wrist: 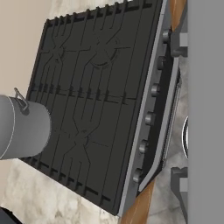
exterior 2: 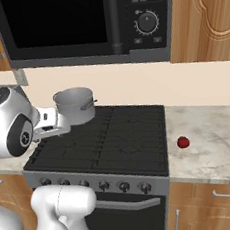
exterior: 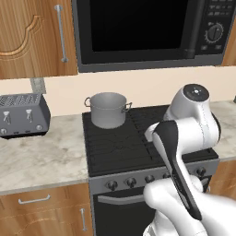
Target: Turn on the burner for the pot on the stove. Wait thirty seconds for the pot to heat up. Then add the tomato to the pot.
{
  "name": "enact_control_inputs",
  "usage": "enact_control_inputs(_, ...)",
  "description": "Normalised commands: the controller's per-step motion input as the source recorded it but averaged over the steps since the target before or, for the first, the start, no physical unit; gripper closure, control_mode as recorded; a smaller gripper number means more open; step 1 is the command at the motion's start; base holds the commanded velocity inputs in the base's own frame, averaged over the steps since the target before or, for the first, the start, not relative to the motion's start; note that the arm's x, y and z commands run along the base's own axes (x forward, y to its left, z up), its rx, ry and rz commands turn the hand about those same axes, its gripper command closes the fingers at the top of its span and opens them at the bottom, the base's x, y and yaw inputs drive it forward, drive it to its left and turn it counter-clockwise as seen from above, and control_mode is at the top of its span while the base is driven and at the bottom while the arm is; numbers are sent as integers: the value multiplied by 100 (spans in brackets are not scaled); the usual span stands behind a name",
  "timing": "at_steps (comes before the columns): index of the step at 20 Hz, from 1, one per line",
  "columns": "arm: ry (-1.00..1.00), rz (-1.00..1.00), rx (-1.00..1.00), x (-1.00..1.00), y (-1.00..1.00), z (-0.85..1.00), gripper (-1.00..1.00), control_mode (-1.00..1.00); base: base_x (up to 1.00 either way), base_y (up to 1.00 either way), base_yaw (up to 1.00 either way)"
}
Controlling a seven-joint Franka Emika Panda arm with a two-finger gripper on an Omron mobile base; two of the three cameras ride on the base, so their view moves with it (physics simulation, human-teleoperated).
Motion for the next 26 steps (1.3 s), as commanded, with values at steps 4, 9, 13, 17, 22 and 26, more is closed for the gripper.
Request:
enact_control_inputs(4,0,0,0,0,-21,0,-100,-100,0,0,0)
enact_control_inputs(9,0,0,0,0,0,0,-100,-100,0,0,0)
enact_control_inputs(13,0,0,0,0,0,0,-100,-100,0,0,0)
enact_control_inputs(17,0,0,0,0,0,0,-100,-100,0,0,0)
enact_control_inputs(22,0,0,0,0,0,0,-100,-100,0,0,0)
enact_control_inputs(26,0,0,0,0,0,0,-100,100,-1,0,0)
